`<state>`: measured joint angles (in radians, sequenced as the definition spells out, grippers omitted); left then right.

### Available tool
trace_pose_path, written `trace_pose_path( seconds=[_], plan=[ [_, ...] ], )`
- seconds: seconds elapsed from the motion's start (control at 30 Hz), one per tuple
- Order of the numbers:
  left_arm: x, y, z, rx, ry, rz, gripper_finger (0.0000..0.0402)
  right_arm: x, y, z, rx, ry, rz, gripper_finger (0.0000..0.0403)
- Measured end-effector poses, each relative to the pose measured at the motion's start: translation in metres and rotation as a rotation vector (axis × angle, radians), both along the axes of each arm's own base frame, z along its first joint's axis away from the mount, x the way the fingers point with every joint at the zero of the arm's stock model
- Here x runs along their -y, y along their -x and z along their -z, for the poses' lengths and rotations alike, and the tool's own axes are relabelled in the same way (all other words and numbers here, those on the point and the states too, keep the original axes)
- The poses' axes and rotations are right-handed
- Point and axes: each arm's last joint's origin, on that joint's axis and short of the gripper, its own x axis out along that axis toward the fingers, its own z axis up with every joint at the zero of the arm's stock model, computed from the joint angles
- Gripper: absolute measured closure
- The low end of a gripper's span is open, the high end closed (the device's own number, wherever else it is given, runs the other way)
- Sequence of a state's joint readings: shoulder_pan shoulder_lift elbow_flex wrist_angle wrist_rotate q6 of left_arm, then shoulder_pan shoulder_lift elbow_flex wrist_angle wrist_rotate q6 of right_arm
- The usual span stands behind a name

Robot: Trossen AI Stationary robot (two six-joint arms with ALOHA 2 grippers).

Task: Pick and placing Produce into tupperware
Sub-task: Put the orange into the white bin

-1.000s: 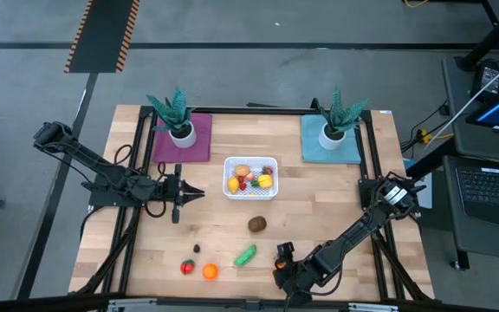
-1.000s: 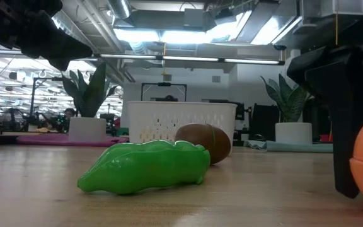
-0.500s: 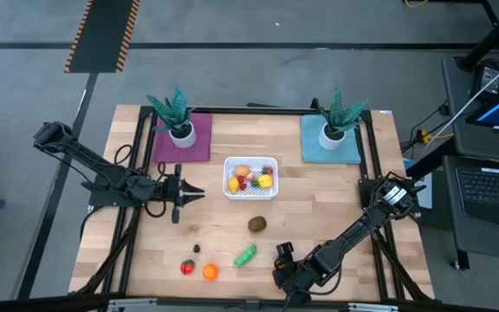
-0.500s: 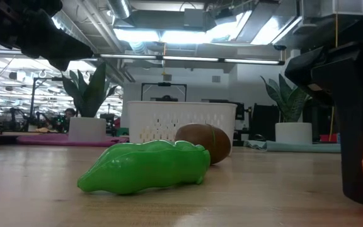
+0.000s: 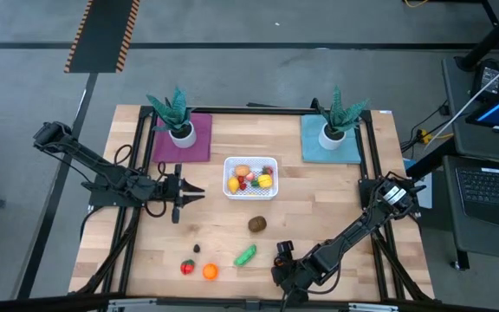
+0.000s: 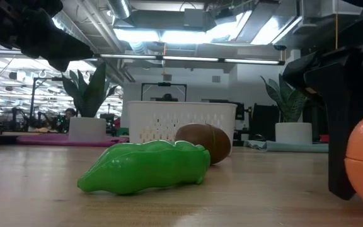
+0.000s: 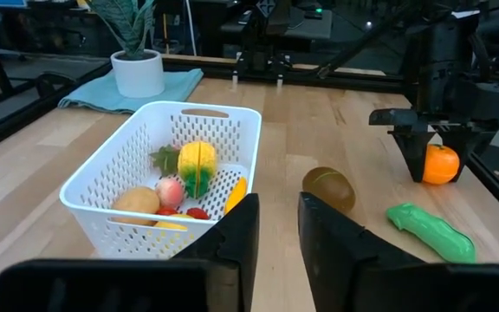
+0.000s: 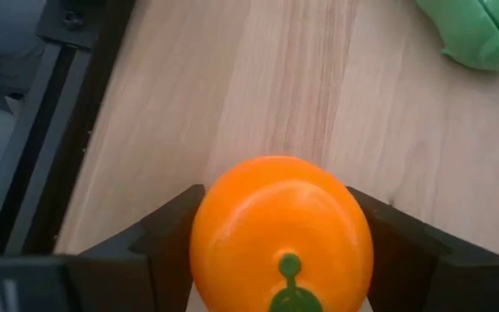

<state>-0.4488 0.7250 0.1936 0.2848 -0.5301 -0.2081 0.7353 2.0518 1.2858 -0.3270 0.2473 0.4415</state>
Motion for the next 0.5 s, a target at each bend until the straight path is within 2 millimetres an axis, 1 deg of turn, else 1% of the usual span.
trace_pose_path(
  seconds=[0.13,0.4,0.5],
  plan=[
    [0.000,0.000,0.000,0.000,0.003,-0.001,0.0322,0.002,0.002,-0.004,-0.012,0.002,0.005,0.0153],
    [0.000,0.000,0.000,0.000,0.003,-0.001,0.0327,0.009,-0.003,-0.030,-0.077,0.048,0.045,0.0154],
    [0.000,0.000,0.001,-0.004,0.023,-0.005,0.0335,0.013,-0.003,-0.030,-0.108,0.075,0.055,0.0154]
  ],
)
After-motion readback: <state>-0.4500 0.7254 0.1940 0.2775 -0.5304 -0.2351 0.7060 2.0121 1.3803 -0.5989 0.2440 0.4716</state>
